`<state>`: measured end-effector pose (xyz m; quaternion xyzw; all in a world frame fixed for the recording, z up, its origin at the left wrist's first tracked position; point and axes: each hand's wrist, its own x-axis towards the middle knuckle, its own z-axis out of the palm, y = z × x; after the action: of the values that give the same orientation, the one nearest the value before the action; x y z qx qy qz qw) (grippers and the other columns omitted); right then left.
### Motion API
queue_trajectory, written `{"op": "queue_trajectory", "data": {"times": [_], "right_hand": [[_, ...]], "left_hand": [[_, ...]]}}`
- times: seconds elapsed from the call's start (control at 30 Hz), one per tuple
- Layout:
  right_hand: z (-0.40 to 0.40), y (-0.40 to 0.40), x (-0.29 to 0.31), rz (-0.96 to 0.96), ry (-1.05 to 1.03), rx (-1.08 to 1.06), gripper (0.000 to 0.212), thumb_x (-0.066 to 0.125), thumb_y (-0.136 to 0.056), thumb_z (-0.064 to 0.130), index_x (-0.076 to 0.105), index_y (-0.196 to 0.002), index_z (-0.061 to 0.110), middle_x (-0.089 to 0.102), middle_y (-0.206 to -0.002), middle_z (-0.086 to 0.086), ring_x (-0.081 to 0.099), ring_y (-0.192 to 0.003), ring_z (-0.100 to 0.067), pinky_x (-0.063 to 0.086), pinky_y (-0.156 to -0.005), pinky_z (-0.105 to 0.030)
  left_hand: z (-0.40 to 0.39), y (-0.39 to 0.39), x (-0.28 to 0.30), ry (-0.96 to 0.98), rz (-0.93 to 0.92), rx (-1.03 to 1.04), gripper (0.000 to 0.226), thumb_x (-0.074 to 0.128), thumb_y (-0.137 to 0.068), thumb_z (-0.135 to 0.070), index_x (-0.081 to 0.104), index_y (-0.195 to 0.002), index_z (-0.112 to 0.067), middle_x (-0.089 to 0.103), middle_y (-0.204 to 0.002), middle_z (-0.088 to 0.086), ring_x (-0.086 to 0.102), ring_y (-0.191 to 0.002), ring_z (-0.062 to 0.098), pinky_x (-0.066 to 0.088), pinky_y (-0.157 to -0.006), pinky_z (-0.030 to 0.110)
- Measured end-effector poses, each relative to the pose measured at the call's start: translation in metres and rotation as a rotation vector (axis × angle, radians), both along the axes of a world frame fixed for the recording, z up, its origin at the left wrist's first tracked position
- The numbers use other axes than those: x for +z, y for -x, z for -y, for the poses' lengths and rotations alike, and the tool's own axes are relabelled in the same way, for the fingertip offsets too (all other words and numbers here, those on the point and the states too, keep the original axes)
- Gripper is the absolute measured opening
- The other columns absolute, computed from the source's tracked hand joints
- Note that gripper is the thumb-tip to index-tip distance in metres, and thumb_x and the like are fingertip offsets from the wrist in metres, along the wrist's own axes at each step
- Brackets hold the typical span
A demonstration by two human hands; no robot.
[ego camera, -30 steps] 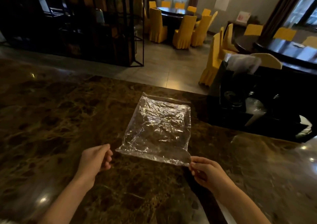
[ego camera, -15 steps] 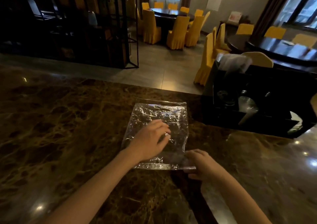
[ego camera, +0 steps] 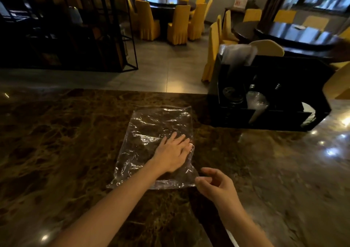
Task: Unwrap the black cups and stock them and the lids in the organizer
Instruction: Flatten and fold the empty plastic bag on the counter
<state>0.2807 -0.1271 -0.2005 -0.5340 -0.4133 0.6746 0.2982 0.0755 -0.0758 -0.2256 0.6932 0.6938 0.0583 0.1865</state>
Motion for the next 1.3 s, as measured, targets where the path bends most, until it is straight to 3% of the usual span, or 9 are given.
{"op": "queue_trajectory", "data": {"times": [0.1, 0.27, 0.37, 0.47, 0.6, 0.73, 1.03, 1.23, 1.3], "right_hand": [[0.007, -0.003, -0.008, 0.008, -0.007, -0.074, 0.039, 0.079, -0.088, 0.000, 0.063, -0.118, 0.019, 0.078, -0.078, -0.005, 0.077, -0.074, -0.016, 0.060, -0.066, -0.022], [0.014, -0.012, -0.018, 0.241, -0.066, -0.007, 0.039, 0.081, -0.088, 0.004, 0.065, -0.117, 0.025, 0.072, -0.099, -0.006, 0.076, -0.085, -0.019, 0.062, -0.070, -0.026], [0.010, -0.012, -0.019, 0.653, -0.442, 0.175, 0.040, 0.079, -0.090, 0.022, 0.060, -0.124, 0.031, 0.059, -0.116, 0.012, 0.066, -0.089, -0.003, 0.052, -0.071, -0.014], [0.000, 0.007, -0.015, 0.829, -0.852, 0.239, 0.045, 0.068, -0.097, 0.034, 0.057, -0.139, 0.023, 0.053, -0.138, 0.005, 0.057, -0.124, -0.013, 0.051, -0.101, -0.026], [-0.015, 0.052, -0.021, 0.927, -1.043, 0.461, 0.062, 0.039, -0.107, 0.051, 0.035, -0.161, 0.019, 0.023, -0.172, -0.005, 0.017, -0.160, -0.023, 0.011, -0.126, -0.035], [-0.024, 0.061, -0.050, 1.018, -0.992, 0.712, 0.070, 0.013, -0.105, 0.067, 0.000, -0.165, 0.034, -0.011, -0.173, 0.004, -0.013, -0.160, -0.017, -0.009, -0.126, -0.038], [-0.024, 0.050, -0.063, 1.108, -0.944, 0.689, 0.070, 0.003, -0.102, 0.069, -0.011, -0.163, 0.039, -0.017, -0.172, 0.009, -0.019, -0.158, -0.014, -0.013, -0.128, -0.043], [-0.043, 0.068, -0.055, 1.041, -1.028, 0.556, 0.075, 0.008, -0.104, 0.065, 0.021, -0.165, 0.024, 0.009, -0.174, 0.000, -0.002, -0.160, -0.014, -0.009, -0.126, -0.038], [-0.061, 0.079, -0.053, 1.012, -1.104, 0.554, 0.070, 0.013, -0.106, 0.061, 0.020, -0.165, 0.024, 0.008, -0.174, 0.001, -0.004, -0.160, -0.014, -0.006, -0.128, -0.039]], "left_hand": [[-0.001, 0.002, -0.013, 0.007, -0.037, 0.043, 0.060, 0.008, -0.105, -0.055, 0.016, -0.160, -0.035, 0.010, -0.171, -0.010, 0.001, -0.158, 0.022, 0.003, -0.126, 0.053], [0.004, 0.000, -0.029, -0.082, -0.124, 0.059, 0.058, 0.011, -0.105, -0.053, 0.009, -0.161, -0.037, 0.004, -0.171, -0.011, -0.003, -0.158, 0.022, 0.002, -0.127, 0.051], [0.008, -0.003, -0.022, -0.156, 0.006, 0.088, 0.056, 0.016, -0.108, -0.048, 0.013, -0.161, -0.032, 0.005, -0.172, -0.007, -0.009, -0.157, 0.016, -0.005, -0.127, 0.046], [0.023, 0.003, -0.004, -0.369, 0.111, 0.157, 0.057, 0.018, -0.107, -0.047, 0.026, -0.159, -0.025, 0.016, -0.169, -0.006, -0.007, -0.156, 0.012, -0.005, -0.125, 0.039], [0.063, 0.033, 0.001, -0.373, -0.018, 0.212, 0.060, 0.016, -0.105, -0.048, 0.042, -0.152, -0.022, 0.025, -0.167, -0.004, 0.000, -0.157, 0.014, -0.003, -0.124, 0.039], [0.107, 0.054, -0.020, -0.181, -0.145, 0.219, 0.067, 0.008, -0.101, -0.056, 0.021, -0.160, -0.028, 0.014, -0.170, -0.004, -0.003, -0.156, 0.014, -0.002, -0.124, 0.037], [0.134, 0.085, -0.032, -0.062, -0.212, 0.280, 0.080, -0.004, -0.092, -0.070, -0.011, -0.159, -0.028, -0.015, -0.167, -0.011, -0.014, -0.155, 0.013, -0.005, -0.127, 0.040], [0.101, 0.078, -0.026, -0.134, -0.153, 0.314, 0.072, 0.010, -0.099, -0.061, -0.001, -0.161, -0.026, -0.009, -0.169, -0.003, -0.012, -0.155, 0.015, -0.006, -0.124, 0.041], [0.078, 0.073, -0.025, -0.189, -0.153, 0.249, 0.068, 0.011, -0.101, -0.059, 0.003, -0.161, -0.030, -0.006, -0.170, -0.003, -0.009, -0.156, 0.016, -0.003, -0.125, 0.043]]}}
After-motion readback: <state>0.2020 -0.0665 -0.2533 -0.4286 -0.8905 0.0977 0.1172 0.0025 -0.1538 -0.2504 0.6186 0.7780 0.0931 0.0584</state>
